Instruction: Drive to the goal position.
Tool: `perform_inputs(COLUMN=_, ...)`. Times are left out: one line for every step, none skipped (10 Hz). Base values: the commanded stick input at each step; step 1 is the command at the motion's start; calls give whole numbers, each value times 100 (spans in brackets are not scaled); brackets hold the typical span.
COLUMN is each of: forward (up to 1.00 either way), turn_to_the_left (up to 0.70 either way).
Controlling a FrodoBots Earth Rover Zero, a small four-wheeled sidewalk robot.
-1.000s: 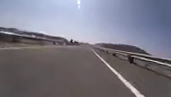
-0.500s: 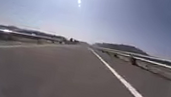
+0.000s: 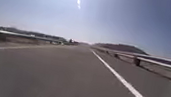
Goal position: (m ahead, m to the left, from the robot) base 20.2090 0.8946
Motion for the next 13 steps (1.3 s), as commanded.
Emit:
perform_inputs(forward=100, turn_to_the_left=0)
perform_inputs(forward=100, turn_to_the_left=27)
perform_inputs(forward=100, turn_to_the_left=27)
perform_inputs(forward=100, turn_to_the_left=0)
perform_inputs(forward=100, turn_to_the_left=0)
perform_inputs(forward=100, turn_to_the_left=0)
perform_inputs(forward=100, turn_to_the_left=0)
perform_inputs(forward=100, turn_to_the_left=0)
perform_inputs(forward=100, turn_to_the_left=0)
perform_inputs(forward=100, turn_to_the_left=0)
perform_inputs(forward=100, turn_to_the_left=0)
perform_inputs(forward=100, turn_to_the_left=0)
perform_inputs(forward=100, turn_to_the_left=0)
